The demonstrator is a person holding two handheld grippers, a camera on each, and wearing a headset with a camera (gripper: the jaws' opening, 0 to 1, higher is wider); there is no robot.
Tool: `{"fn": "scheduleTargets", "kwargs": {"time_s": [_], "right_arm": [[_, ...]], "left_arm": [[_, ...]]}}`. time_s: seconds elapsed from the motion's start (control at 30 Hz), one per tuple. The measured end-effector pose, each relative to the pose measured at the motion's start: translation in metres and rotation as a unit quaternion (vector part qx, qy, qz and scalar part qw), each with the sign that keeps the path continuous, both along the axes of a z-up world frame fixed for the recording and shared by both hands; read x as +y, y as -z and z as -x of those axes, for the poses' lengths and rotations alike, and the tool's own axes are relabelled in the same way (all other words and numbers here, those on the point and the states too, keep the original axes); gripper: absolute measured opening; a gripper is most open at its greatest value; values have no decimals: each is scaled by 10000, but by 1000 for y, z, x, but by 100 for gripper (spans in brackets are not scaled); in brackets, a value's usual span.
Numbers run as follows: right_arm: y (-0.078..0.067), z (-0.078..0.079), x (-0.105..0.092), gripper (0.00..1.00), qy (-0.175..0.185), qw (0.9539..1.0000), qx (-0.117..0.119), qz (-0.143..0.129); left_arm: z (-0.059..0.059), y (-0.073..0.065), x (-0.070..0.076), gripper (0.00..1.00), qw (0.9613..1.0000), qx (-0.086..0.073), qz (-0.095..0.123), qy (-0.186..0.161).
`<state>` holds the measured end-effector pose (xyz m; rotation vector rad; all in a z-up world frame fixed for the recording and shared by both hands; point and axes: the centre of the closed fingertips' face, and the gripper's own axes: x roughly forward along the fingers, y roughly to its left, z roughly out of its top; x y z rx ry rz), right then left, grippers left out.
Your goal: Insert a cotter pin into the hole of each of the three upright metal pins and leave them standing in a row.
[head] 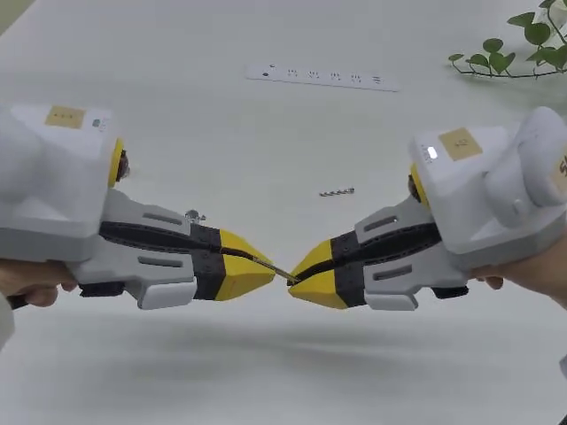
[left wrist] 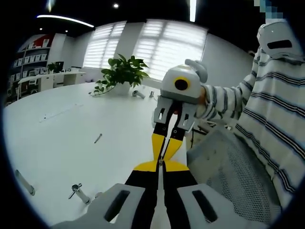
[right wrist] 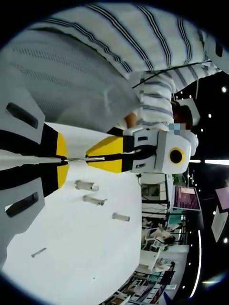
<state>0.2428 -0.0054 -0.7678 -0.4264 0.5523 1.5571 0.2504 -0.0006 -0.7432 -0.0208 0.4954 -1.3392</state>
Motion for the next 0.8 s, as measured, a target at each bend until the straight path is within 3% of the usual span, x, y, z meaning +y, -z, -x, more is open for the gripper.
{"fn": "scheduleTargets", "kwargs": {"time_s": [0.07, 0.13, 0.47, 0.63, 0.73, 0.8], "right_arm": [[-1, 1, 0, 5, -33, 10000, 13, 3], [-1, 2, 0, 5, -55, 10000, -24, 19], [1, 2, 0, 4, -178, 9996, -132, 193], [7, -3, -2, 4, -117, 9990, -207, 383], [13, -9, -4, 4, -23, 9982, -239, 551], [17, -12, -4, 4, 8, 9980, -220, 595]], "left_arm": [[1, 3, 2, 0, 10000, 6, -66, 25], [6, 4, 0, 0, 9999, 134, -6, 64], [6, 9, 1, 0, 9998, 177, -43, 7], [4, 14, 7, 0, 9997, 179, -139, -113], [3, 18, 13, 0, 9992, 257, -198, -215], [1, 22, 19, 0, 9989, 201, -292, -297]]}}
